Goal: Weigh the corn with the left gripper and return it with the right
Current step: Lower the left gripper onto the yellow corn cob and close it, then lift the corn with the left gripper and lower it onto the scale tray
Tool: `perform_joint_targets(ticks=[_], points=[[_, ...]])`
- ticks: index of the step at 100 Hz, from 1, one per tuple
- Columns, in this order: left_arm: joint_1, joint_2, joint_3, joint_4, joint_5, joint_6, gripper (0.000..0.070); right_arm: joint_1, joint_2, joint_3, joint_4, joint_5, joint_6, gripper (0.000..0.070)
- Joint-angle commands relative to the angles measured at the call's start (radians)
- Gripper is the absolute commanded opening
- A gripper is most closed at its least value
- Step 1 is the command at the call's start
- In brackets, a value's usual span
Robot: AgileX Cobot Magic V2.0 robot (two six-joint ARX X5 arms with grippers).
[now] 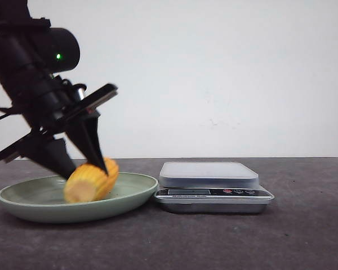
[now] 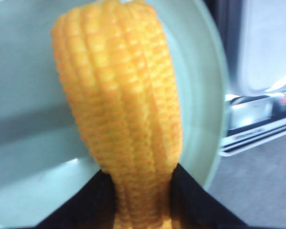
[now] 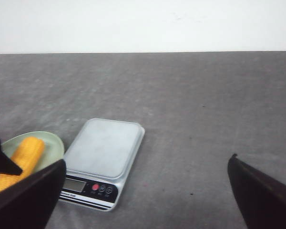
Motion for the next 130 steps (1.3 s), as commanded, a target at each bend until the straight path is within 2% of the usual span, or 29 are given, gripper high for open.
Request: perform_joint_targets(ticks=[1, 32, 51, 67, 83, 130], points=[[-0.01, -0.034, 0.064, 0.016, 0.011, 0.009, 0.0, 0.007, 0.002, 0.006, 0.004, 0.005, -0.014, 0.0683], [-0.043, -0.083, 0.379, 0.015, 0.116, -0.024, 0.0, 0.016, 0.002, 0.006, 0.003, 0.006, -0.015, 0.0683], [-0.095, -0.082, 0.542, 0.06, 0.083, -0.051, 0.0001, 0.035, 0.002, 0.006, 0.003, 0.026, -0.024, 0.0683], [-0.135, -0.078, 0.571, 0.119, 0.004, -0.084, 0.0001, 0.043, 0.002, -0.011, 0.004, 0.027, -0.034, 0.0683], [-0.164, -0.036, 0.571, 0.14, -0.03, -0.082, 0.0001, 0.049, 0.002, -0.045, 0.003, 0.026, -0.032, 0.0683], [-0.166, 0.28, 0.571, 0.075, -0.019, -0.095, 0.0001, 0.048, 0.002, -0.064, 0.004, 0.027, 0.0, 0.0683]])
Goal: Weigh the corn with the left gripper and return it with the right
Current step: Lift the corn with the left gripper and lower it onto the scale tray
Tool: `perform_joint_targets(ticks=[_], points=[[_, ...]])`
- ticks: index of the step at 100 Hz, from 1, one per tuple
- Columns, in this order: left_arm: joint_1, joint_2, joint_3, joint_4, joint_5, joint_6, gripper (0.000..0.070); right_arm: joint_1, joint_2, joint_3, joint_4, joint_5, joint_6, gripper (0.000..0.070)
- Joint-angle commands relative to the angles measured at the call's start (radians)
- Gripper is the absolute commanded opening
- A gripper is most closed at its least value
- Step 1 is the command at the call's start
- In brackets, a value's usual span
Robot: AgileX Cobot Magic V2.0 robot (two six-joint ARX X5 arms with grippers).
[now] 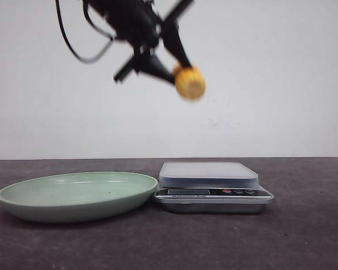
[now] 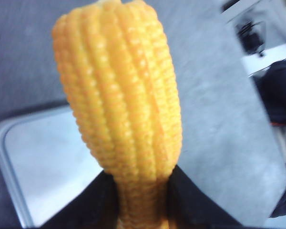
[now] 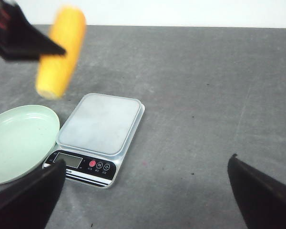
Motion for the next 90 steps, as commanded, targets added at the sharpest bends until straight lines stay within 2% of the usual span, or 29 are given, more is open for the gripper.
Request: perform_joint_targets(ticks=[1, 57, 73, 79, 85, 90], points=[[-0.008, 0.055, 0.019, -0.002, 0.004, -0.014, 0.0001, 0.005, 0.002, 0.007, 0.014, 0.003, 0.015, 0.0683], [-0.044, 0.181, 0.019, -0.044, -0.005, -0.08, 0.0001, 0.005, 0.002, 0.007, -0.011, 0.003, 0.011, 0.0683], [-0.067, 0.181, 0.019, -0.101, -0.018, -0.08, 0.0004, 0.005, 0.002, 0.007, -0.011, 0.003, 0.012, 0.0683], [-0.079, 0.181, 0.019, -0.118, -0.05, -0.08, 0.0062, 0.005, 0.002, 0.007, -0.01, 0.003, 0.012, 0.0683], [-0.09, 0.181, 0.019, -0.123, -0.073, -0.08, 0.0168, 0.005, 0.002, 0.007, -0.008, 0.003, 0.012, 0.0683], [-0.096, 0.181, 0.019, -0.123, -0.08, -0.08, 0.023, 0.005, 0.002, 0.007, -0.008, 0.003, 0.012, 0.0683]])
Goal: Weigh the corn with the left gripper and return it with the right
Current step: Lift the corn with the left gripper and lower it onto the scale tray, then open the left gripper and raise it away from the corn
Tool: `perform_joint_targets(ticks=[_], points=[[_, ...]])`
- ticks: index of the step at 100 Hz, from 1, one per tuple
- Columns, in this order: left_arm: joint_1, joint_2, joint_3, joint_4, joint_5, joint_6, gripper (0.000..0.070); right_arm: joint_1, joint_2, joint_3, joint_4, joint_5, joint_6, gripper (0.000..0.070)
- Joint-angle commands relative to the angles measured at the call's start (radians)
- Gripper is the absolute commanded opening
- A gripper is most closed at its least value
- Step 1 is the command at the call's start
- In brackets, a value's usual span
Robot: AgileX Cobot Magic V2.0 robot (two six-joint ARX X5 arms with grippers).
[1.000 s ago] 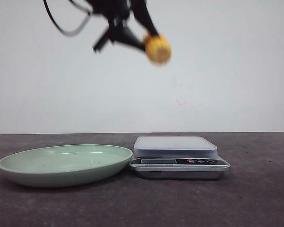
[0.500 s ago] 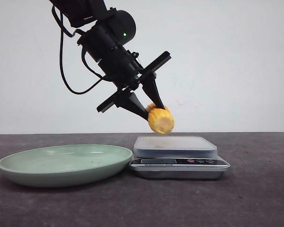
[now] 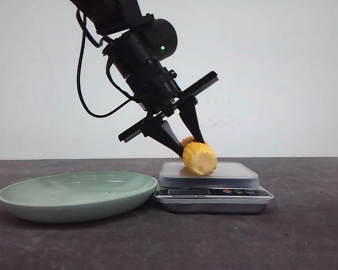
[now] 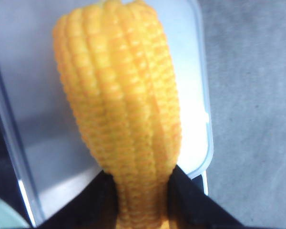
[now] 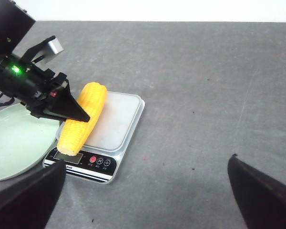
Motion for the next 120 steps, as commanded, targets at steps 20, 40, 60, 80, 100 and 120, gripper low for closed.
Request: perform_joint_targets(ticks=[20, 40, 60, 80, 100, 120], points=[[-0.021, 0.022, 0.02, 0.012, -0.028, -0.001, 0.028, 0.005, 0.002, 0.007, 0.009, 0.003, 0.011, 0.0683], [-0.014, 0.021, 0.021, 0.017, -0.029, -0.002, 0.07, 0.005, 0.002, 0.007, 0.0, 0.0, 0.011, 0.0683], [-0.014, 0.008, 0.035, -0.01, -0.034, -0.013, 0.07, 0.005, 0.002, 0.007, -0.006, 0.001, -0.002, 0.0683], [-0.014, -0.055, 0.085, -0.02, -0.075, -0.011, 0.07, 0.005, 0.002, 0.007, -0.01, 0.0, -0.002, 0.0683], [-0.014, -0.205, 0.103, -0.011, -0.212, -0.006, 0.07, 0.005, 0.002, 0.007, -0.029, 0.0, -0.002, 0.0683], [-0.014, -0.418, 0.103, -0.018, -0.284, 0.063, 0.07, 0.005, 0.002, 0.007, -0.046, 0.0, -0.002, 0.0683]])
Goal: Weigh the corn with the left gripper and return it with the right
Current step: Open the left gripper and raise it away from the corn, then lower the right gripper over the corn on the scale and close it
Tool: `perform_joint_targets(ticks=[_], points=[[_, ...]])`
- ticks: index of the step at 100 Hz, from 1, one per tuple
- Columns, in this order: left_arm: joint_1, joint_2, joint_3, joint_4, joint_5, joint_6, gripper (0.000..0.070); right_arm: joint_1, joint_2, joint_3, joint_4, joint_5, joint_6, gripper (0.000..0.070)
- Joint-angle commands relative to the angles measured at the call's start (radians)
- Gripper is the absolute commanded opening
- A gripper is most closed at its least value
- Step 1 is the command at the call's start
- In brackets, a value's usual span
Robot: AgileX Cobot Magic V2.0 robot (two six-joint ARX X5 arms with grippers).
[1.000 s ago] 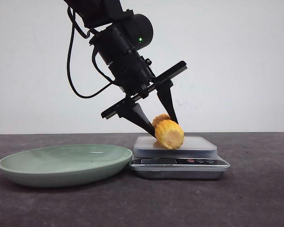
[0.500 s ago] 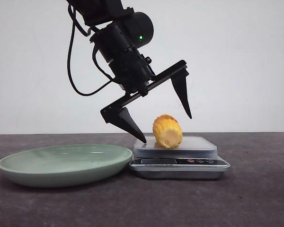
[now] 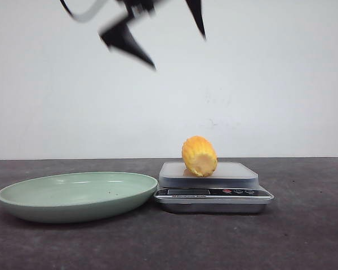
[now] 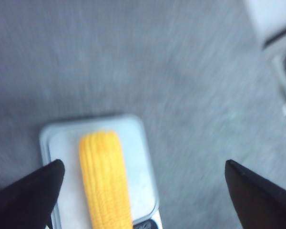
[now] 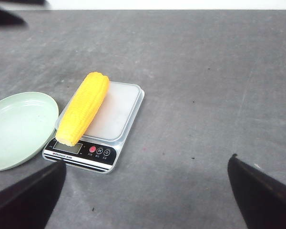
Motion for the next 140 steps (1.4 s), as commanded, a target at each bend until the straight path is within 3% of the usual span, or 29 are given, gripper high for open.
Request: perform_joint_targets(ticks=[1, 24, 43, 56, 69, 89, 102, 117, 140], points=[[-0.006, -0.052, 0.025, -0.004, -0.008, 0.049, 0.07, 0.005, 0.002, 0.007, -0.006, 0.001, 0.0, 0.0683], [-0.007, -0.328, 0.024, -0.11, -0.024, 0.129, 0.07, 0.005, 0.002, 0.007, -0.041, 0.001, 0.0, 0.0683], [-0.007, -0.541, 0.024, -0.308, -0.107, 0.204, 0.07, 0.005, 0.004, 0.007, -0.003, -0.025, 0.001, 0.0683], [-0.007, -0.661, 0.024, -0.441, -0.185, 0.232, 0.07, 0.005, 0.024, 0.007, 0.111, -0.085, 0.018, 0.0678], [-0.007, -0.75, 0.024, -0.528, -0.251, 0.235, 0.07, 0.005, 0.086, 0.007, 0.273, -0.136, 0.087, 0.0583], [-0.006, -0.84, 0.024, -0.614, -0.33, 0.234, 0.07, 0.05, 0.28, 0.009, 0.501, -0.188, 0.195, 0.0584], [-0.006, -0.871, 0.024, -0.67, -0.351, 0.225, 0.07, 0.132, 0.45, 0.039, 0.578, -0.182, 0.223, 0.0585], [-0.006, -0.883, 0.024, -0.719, -0.357, 0.217, 0.07, 0.246, 0.652, 0.137, 0.579, -0.115, 0.229, 0.0585], [-0.006, -0.885, 0.024, -0.776, -0.357, 0.182, 0.07, 0.35, 0.934, 0.382, 0.42, 0.006, 0.221, 0.0585]])
